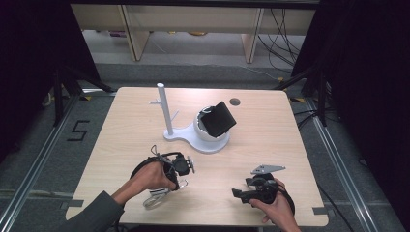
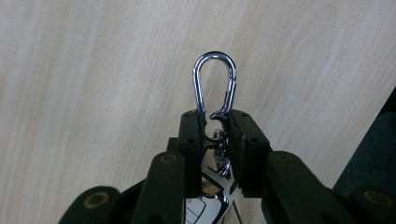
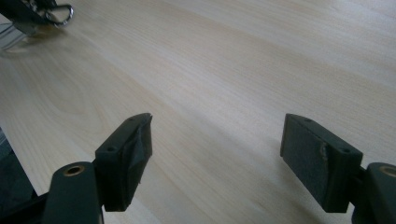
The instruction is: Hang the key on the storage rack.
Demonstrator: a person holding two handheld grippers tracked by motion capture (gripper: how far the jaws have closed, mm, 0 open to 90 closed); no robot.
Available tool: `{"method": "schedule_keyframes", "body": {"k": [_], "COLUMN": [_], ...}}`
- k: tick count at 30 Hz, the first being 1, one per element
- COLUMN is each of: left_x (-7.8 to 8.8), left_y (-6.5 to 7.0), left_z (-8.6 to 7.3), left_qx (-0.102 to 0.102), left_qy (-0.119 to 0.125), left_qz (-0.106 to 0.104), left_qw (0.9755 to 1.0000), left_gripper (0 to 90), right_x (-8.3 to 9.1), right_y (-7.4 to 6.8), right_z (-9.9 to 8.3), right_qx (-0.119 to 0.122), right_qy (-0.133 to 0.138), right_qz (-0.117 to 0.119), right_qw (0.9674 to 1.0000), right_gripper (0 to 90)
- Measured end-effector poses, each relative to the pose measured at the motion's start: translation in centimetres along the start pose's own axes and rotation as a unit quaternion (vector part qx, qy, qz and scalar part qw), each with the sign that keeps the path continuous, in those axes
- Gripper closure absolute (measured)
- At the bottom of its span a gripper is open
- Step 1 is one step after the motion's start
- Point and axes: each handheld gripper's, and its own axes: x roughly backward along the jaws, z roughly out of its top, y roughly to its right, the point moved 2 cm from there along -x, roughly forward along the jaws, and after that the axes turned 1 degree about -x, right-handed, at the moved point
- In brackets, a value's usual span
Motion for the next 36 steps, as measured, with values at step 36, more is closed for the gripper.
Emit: {"method": "schedule_keyframes", "body": {"k": [36], "left_x": [12.8], "left_y": [-9.5], "left_z": [-5.3], "left_qx": [0.133], "left_qy": [0.057], "left_qz": [0.052], "left_qw": [0.9881], "left_gripper": [75.2], "right_x": [0.0], "right_y": [0.5], "right_z": [-0.1], "right_qx": [-0.003], "right_qy": [-0.016], "right_qz": [0.004], "right_qw": [0.9999], "right_gripper": [25.9]}}
